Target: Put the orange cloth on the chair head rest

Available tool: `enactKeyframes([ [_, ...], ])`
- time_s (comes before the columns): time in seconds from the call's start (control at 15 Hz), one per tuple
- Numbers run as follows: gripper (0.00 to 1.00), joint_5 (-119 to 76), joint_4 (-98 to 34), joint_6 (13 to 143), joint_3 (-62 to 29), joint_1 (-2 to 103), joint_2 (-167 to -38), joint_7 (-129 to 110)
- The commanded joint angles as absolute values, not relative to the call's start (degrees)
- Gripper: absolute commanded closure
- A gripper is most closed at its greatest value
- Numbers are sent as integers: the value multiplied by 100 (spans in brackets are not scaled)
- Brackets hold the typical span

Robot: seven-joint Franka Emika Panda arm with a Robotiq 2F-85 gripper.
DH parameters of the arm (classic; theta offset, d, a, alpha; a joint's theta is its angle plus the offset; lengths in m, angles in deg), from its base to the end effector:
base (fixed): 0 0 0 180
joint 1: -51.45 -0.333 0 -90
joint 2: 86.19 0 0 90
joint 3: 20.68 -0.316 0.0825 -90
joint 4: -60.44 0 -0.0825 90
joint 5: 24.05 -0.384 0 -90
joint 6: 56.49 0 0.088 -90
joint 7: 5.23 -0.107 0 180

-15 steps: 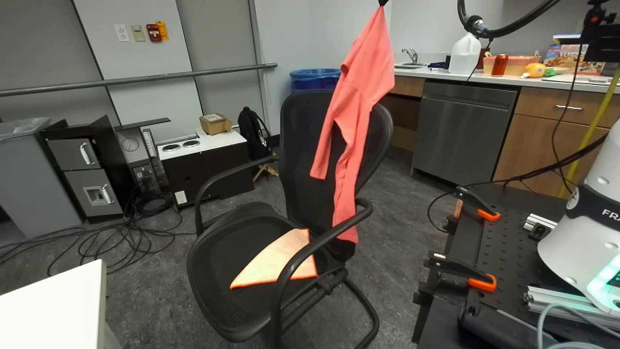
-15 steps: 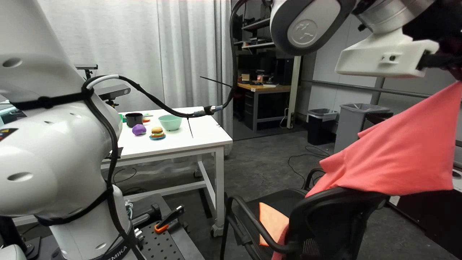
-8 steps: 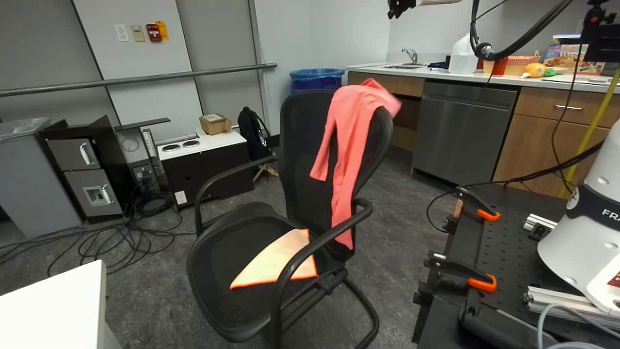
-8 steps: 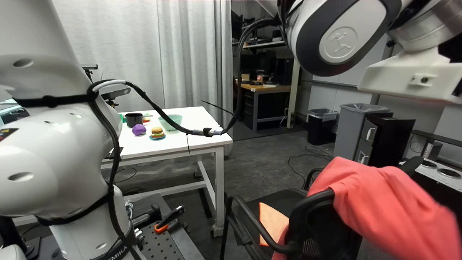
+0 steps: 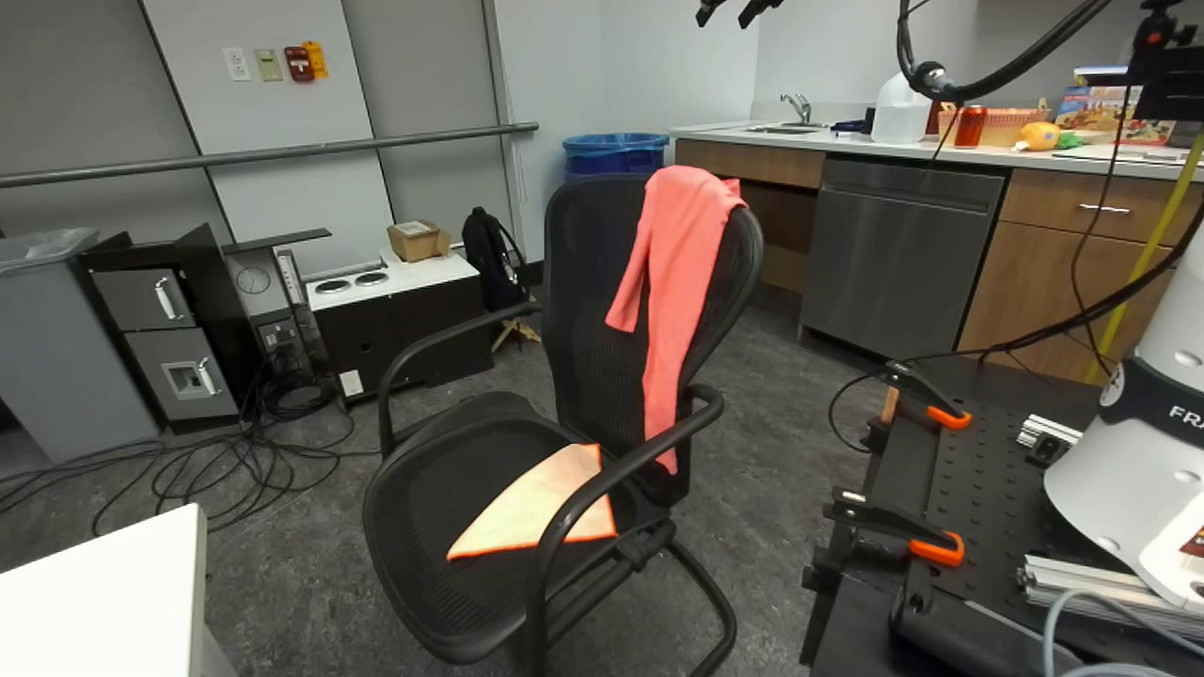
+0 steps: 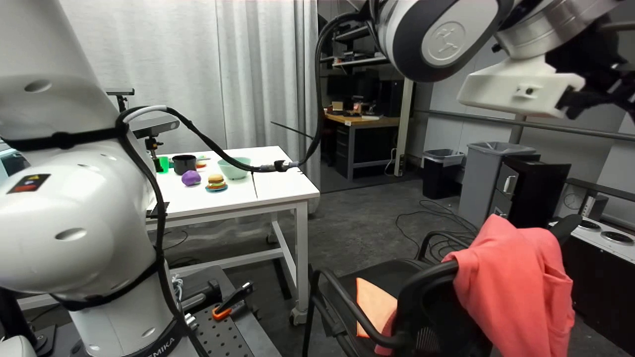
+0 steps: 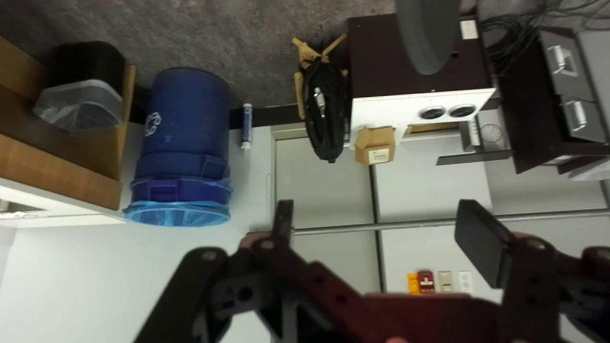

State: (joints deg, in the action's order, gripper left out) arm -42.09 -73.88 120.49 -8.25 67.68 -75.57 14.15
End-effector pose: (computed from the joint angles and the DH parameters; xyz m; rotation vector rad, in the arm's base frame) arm 0.4460 -0.2789 0.5142 2.5788 -0.6372 1.3045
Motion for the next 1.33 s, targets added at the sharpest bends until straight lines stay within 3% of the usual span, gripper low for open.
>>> enactKeyframes([
  [0.0,0,-5322,-7286,10980,-131,5691,-7019,2544],
  [0.53,0,-5063,-7232,8880,316,5797,-6653,2721],
  [1.27,0,-4658,-7281,8718,326,5840,-6640,2470],
])
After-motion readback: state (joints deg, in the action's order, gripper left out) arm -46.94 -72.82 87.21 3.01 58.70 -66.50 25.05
